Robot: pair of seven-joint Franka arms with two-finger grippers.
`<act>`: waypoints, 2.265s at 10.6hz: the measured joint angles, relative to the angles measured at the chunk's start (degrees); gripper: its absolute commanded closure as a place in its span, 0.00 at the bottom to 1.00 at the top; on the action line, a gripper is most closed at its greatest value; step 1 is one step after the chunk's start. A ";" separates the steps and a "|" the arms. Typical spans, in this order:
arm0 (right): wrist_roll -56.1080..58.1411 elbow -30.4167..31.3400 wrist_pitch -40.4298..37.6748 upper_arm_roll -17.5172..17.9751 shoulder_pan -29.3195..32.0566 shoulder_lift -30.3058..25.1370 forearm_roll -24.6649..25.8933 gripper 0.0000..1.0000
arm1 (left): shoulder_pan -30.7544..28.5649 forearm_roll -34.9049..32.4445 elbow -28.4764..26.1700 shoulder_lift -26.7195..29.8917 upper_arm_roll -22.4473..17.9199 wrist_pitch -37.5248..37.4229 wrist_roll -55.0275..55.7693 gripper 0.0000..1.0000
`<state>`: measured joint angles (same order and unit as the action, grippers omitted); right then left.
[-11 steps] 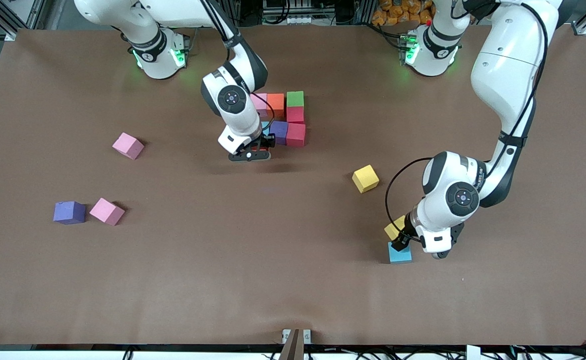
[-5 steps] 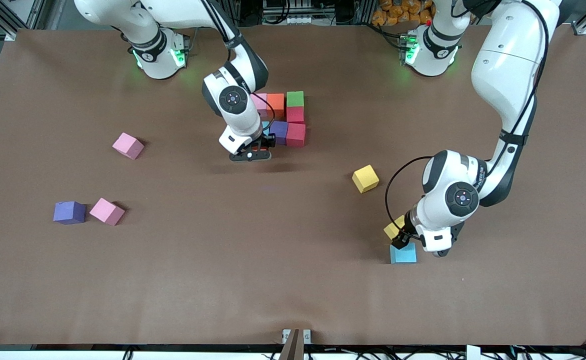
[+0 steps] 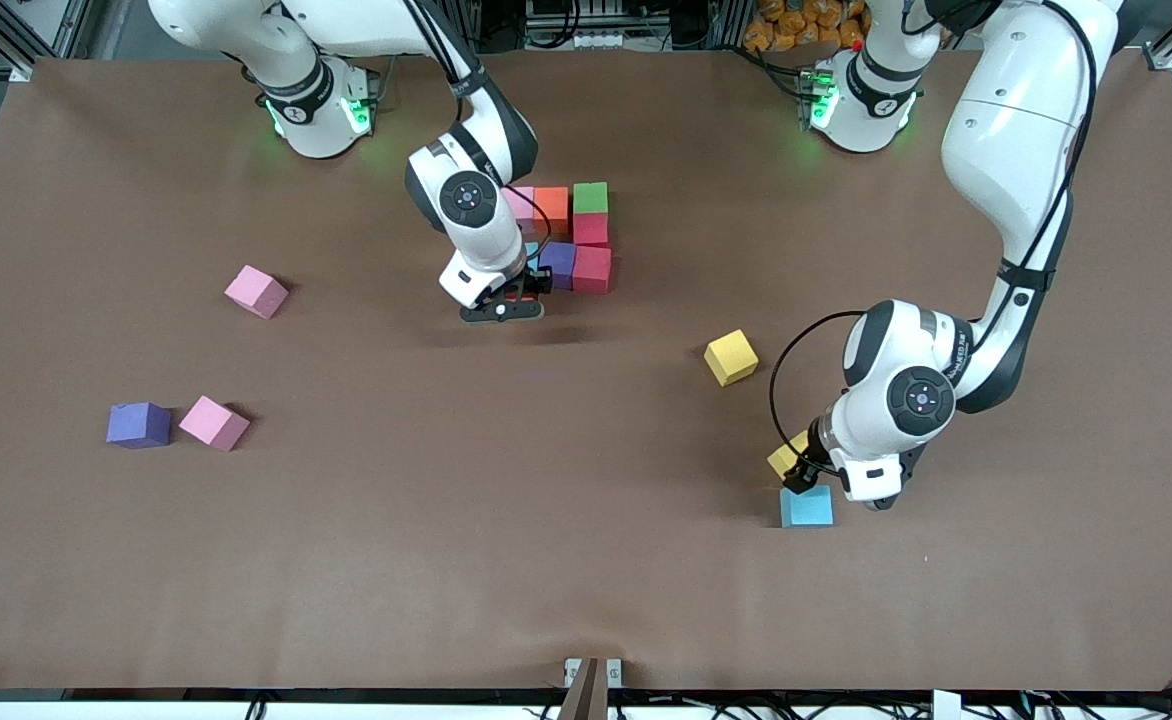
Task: Form number 2 with 11 blocks
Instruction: 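Lower orange under cyan with the right gripper while the left gripper grasps yellow, then open the right gripper and move it to the pink cube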
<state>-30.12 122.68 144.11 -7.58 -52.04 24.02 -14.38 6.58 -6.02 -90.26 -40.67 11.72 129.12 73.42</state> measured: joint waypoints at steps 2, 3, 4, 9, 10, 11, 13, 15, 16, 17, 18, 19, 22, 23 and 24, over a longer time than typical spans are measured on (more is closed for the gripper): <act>0.00 -0.02 0.00 0.00 -0.06 0.10 0.00 0.09 | 0.14 -0.70 -0.10 0.00 0.00 -0.21 -2.28 0.00; 0.00 -0.02 0.04 0.00 -0.16 0.34 0.00 0.06 | 0.27 -0.73 -0.29 0.00 0.00 -0.45 -5.59 0.00; 0.00 -0.02 0.15 0.01 -0.19 0.62 0.00 0.03 | 0.35 -0.73 -0.71 -0.01 0.00 -0.54 -8.48 0.00; -0.01 -0.75 0.42 -0.43 0.27 0.33 0.00 0.00 | 0.35 -0.74 -1.32 -0.29 -0.11 -0.06 -10.81 0.00; -0.01 -0.84 0.42 -0.58 1.00 -0.36 0.00 0.00 | 0.31 -0.74 -1.34 -0.48 -0.20 0.56 -10.81 0.00; 0.02 -0.85 -0.09 -0.60 2.09 -1.51 0.00 0.00 | 0.27 -0.74 -1.35 -0.78 -0.25 1.37 -10.81 0.00; 0.07 -0.87 -2.85 -0.61 4.20 -4.48 0.00 0.00 | 0.26 -0.74 -1.36 -1.57 -0.27 2.61 -10.82 0.00; 0.18 -1.00 -7.26 -0.73 8.42 -8.13 0.02 0.00 | 0.24 -0.74 -1.36 -1.79 -0.32 3.01 -10.82 0.00; 0.78 -1.05 -8.54 -0.81 12.28 -9.71 0.09 0.00 | 0.24 -0.74 -1.36 -1.84 -0.35 3.16 -10.82 0.00; 2.28 -1.25 -8.75 -0.95 16.93 -10.67 0.45 0.00 | 0.21 -0.74 -1.37 -1.94 -0.39 3.43 -10.82 0.00; 4.55 -2.17 -8.75 -1.04 21.96 -10.96 1.81 0.00 | 0.18 -0.74 -1.38 -2.07 -0.42 3.71 -10.84 0.00; 7.71 -3.59 -8.78 -1.09 26.80 -10.92 3.82 0.00 | 0.15 -0.74 -1.37 -2.20 -0.43 3.85 -10.84 0.00; 22.73 -7.76 -9.17 -1.10 40.66 -9.22 7.59 0.00 | 0.13 -0.74 -1.37 -2.34 -0.44 4.02 -10.85 0.00; 24.50 -9.06 -9.21 -1.08 44.02 -7.97 7.67 0.00 | 0.13 -0.74 -1.37 -2.34 -0.44 4.03 -10.85 0.00; 24.96 -10.29 -9.26 -1.05 46.96 -6.31 7.62 0.00 | 0.14 -0.74 -1.37 -2.34 -0.43 4.04 -10.85 0.00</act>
<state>-5.16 112.39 134.86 -8.64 -5.07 17.72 -6.76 6.72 -6.76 -91.63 -43.01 11.30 133.16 62.57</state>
